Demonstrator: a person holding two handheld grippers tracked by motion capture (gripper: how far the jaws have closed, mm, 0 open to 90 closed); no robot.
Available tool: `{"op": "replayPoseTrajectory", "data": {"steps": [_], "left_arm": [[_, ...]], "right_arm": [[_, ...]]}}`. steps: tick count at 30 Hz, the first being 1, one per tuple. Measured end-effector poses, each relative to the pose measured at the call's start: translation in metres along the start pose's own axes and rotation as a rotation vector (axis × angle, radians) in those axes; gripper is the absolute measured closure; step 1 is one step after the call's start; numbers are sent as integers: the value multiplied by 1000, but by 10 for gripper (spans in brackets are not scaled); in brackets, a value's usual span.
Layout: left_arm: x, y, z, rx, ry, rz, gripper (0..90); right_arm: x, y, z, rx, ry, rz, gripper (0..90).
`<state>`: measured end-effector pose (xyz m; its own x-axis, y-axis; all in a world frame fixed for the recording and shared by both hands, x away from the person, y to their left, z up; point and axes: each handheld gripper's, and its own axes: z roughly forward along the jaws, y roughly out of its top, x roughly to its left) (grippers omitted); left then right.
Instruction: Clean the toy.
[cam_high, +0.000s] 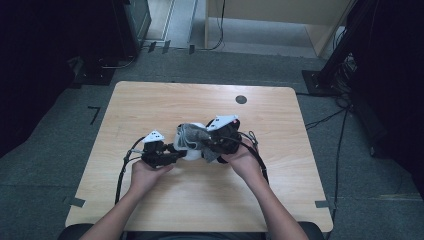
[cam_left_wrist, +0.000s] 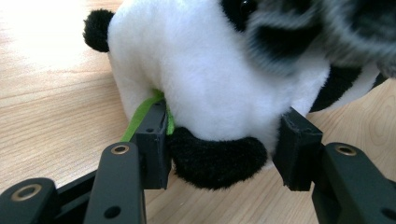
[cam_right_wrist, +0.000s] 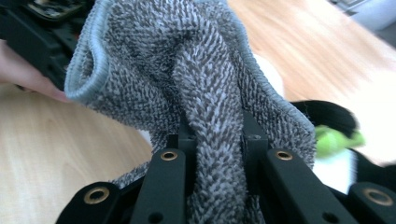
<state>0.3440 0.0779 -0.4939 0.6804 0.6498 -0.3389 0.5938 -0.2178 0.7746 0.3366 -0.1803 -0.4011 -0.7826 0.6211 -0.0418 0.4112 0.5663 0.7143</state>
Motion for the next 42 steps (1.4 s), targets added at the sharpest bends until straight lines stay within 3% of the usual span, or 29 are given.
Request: {"op": "replayPoseTrajectory", "data": {"steps": [3,5,8,12,17,19,26,28,31,36,42], "left_arm": [[0,0,0,3,3,3,460],[0,0,0,2,0,6,460],[0,0,0,2,2,9,458],[0,-1,0,3,3,9,455],[-1,-2,0,1,4,15,450],[-1,-2,-1,3,5,20,447],[-1,-2,-1,19,5,14,445],[-1,-2,-1,21,3,11,444],[0,-2,-1,21,3,7,443],[0,-2,-1,24,-2,8,435],[0,-2,-1,26,-7,-4,434]], "right_arm": [[-12,-4,-9,-11,-41,25,768],[-23,-9,-15,-20,-60,68,769],[-36,-18,-20,-44,-51,123,770],[-49,-24,-29,-65,-77,175,770],[-59,-29,-47,-140,-50,245,770],[-59,-29,-57,-178,-38,261,770],[-44,-26,-80,-227,-61,216,769],[-45,-26,-92,-262,-89,225,769],[-50,-31,-106,-291,-80,259,770],[-41,-43,-99,-248,-64,246,769],[-24,-54,-82,-208,-2,248,767]]}}
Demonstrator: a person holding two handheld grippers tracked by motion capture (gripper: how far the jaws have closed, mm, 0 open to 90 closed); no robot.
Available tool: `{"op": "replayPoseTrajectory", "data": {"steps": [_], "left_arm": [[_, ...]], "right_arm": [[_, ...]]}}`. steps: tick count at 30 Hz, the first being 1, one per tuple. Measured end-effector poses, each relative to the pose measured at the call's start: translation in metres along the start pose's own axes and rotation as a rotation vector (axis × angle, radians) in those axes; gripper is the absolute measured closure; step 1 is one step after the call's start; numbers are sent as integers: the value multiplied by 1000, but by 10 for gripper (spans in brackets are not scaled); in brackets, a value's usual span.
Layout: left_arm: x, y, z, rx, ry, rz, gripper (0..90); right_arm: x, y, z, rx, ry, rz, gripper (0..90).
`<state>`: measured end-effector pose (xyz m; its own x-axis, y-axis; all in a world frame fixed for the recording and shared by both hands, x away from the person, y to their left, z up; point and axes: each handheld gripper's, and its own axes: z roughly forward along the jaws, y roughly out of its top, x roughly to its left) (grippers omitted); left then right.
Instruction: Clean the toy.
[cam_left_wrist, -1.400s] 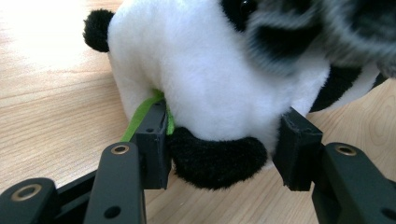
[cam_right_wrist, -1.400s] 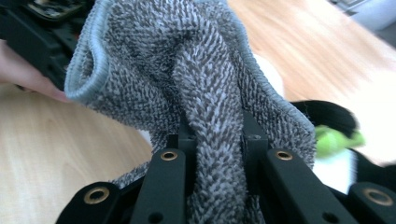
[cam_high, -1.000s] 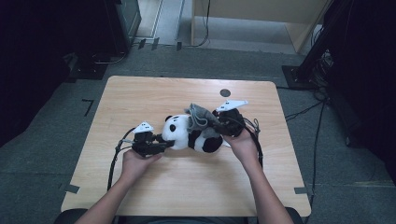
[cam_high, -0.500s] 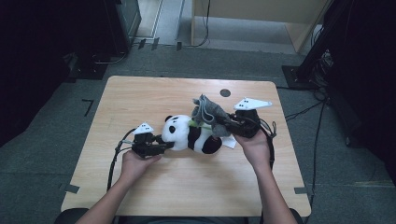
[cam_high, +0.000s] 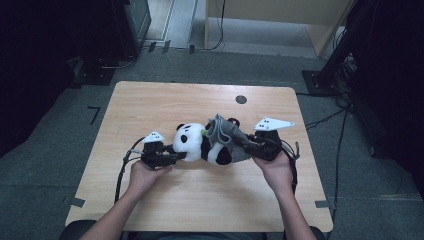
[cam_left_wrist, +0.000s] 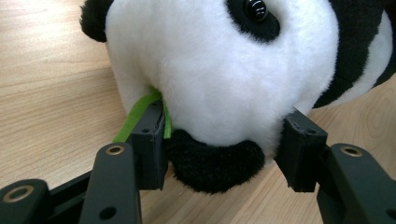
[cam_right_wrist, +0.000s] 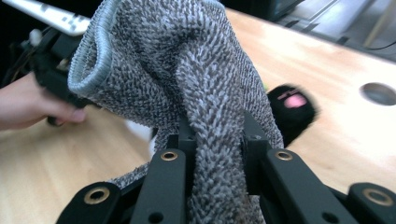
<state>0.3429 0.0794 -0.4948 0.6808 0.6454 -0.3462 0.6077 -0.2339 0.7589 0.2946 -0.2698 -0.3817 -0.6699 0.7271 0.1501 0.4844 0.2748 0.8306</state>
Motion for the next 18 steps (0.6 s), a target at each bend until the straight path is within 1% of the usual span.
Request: {"op": "replayPoseTrajectory", "data": {"steps": [1,2,3,4,5,7,10,12,14,17,18], "left_arm": [[0,0,0,4,-2,-3,434],[1,0,0,14,-4,-1,435],[0,0,0,19,-5,0,435],[0,0,1,26,-2,5,436],[-1,0,1,29,-2,8,436],[-1,0,1,31,-2,6,435],[-1,0,1,31,-2,6,434],[0,0,1,31,-3,5,434],[0,0,1,29,-5,2,434],[0,0,1,26,-9,3,434],[1,-1,0,23,-11,4,433]], "right_arm": [[3,-4,3,15,9,-3,765],[6,-8,6,34,5,-13,762],[7,-14,10,51,0,-26,758],[6,-18,12,56,2,-24,757],[3,-23,14,56,9,-3,754],[-1,-29,14,49,8,20,753],[-7,-33,12,47,-6,35,754],[-11,-36,12,61,-33,37,756],[-17,-39,13,71,-51,52,757],[-23,-43,14,77,-44,79,757],[-25,-44,14,78,-46,79,757]]}}
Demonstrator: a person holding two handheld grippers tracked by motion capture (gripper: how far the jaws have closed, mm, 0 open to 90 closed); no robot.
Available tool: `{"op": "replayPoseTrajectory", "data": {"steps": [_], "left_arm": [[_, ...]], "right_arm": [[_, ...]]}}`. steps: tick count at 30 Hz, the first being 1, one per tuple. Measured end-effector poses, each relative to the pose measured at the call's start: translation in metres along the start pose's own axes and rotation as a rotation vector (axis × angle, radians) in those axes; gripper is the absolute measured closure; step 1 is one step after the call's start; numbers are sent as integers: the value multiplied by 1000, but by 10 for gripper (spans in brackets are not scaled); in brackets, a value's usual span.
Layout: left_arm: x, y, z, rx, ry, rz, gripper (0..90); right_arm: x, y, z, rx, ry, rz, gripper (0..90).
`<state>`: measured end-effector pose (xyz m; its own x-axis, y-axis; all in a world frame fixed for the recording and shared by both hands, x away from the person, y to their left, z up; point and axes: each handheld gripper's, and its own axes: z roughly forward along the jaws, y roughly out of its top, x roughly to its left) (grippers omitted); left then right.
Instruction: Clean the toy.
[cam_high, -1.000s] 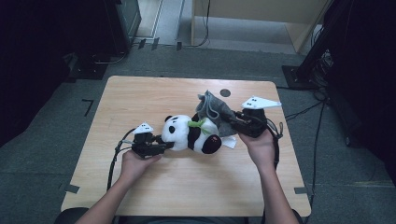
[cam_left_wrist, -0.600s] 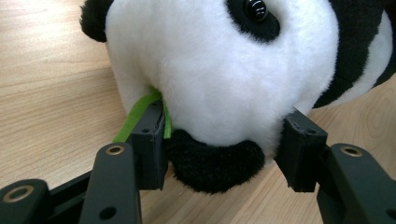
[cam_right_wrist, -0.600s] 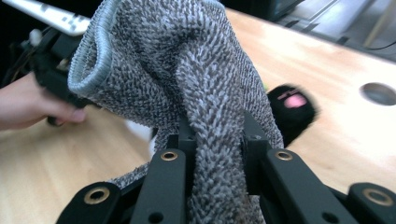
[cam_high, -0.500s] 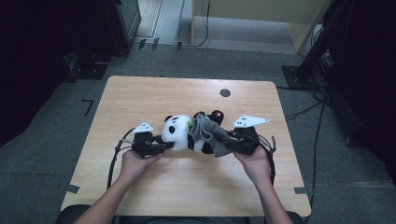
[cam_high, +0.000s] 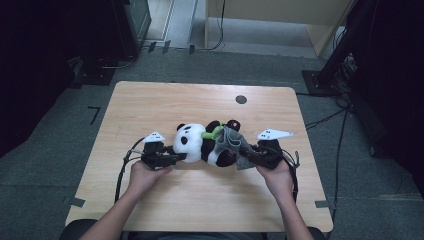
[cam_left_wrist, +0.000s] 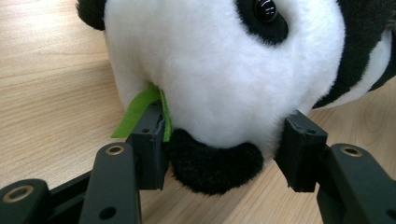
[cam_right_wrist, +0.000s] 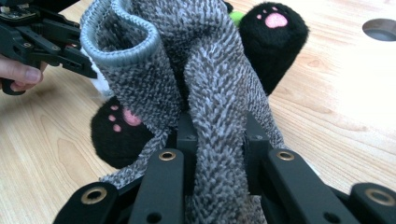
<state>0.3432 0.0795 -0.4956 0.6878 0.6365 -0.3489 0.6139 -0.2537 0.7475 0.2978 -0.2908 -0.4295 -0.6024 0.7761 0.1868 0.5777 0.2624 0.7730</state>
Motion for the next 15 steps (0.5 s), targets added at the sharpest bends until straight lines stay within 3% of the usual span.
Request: {"op": "replayPoseTrajectory", "data": {"steps": [4,9,15], "left_arm": [[1,0,0,-7,-7,1,433],[1,0,0,-15,-10,-5,432],[1,-1,0,-16,-8,-7,430]], "right_arm": [[-4,-2,2,15,-27,-3,758],[-18,-4,-3,11,-65,29,759],[-29,0,-22,-70,-86,73,760]]}}
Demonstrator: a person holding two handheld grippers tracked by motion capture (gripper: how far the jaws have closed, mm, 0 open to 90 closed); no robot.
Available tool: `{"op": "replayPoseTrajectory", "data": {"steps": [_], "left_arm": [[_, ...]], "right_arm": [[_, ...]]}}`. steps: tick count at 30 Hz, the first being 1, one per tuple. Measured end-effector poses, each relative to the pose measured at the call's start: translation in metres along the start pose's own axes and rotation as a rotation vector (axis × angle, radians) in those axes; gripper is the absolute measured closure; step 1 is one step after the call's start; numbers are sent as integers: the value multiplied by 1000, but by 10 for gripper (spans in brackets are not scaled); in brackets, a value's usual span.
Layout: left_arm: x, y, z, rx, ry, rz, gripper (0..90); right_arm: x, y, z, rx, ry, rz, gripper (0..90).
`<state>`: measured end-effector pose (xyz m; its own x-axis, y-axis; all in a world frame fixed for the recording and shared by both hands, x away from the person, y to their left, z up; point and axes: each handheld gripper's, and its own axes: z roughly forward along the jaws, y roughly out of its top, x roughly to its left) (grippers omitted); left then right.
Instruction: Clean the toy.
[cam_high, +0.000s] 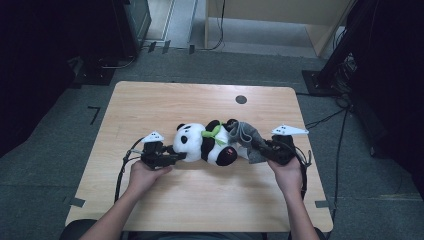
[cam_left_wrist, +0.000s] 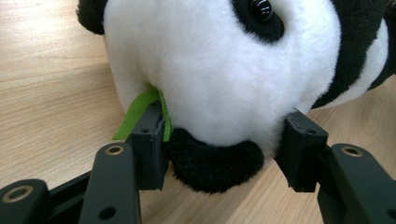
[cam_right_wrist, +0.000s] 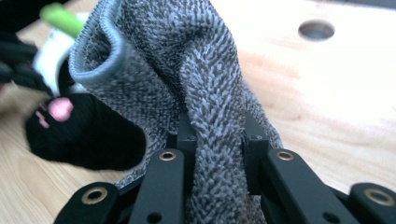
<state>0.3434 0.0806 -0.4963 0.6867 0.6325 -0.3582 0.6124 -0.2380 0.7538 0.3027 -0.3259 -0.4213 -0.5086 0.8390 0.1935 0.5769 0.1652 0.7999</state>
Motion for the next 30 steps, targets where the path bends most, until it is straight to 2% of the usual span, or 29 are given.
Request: {"op": "replayPoseTrajectory", "data": {"steps": [2,5,12,15,17,19,24,28,30], "left_arm": [[0,0,0,0,1,2,429],[0,0,0,-2,2,2,429],[-1,0,0,-4,6,1,428],[-1,-1,0,-5,6,-4,428],[-1,-1,0,-3,6,-4,429],[-2,-1,0,7,9,8,428],[-2,-1,0,13,8,-1,425],[-3,-1,0,17,8,9,426],[-3,-1,0,18,9,9,426]], "right_arm": [[3,5,-6,-32,15,3,759],[12,13,-9,-60,35,-22,759],[53,29,-8,-72,133,-112,758],[65,30,1,-41,179,-140,758],[70,27,11,-2,178,-163,758],[70,21,22,44,173,-170,755],[58,15,29,51,181,-123,754],[50,12,31,55,151,-119,756],[45,11,33,66,134,-102,757]]}}
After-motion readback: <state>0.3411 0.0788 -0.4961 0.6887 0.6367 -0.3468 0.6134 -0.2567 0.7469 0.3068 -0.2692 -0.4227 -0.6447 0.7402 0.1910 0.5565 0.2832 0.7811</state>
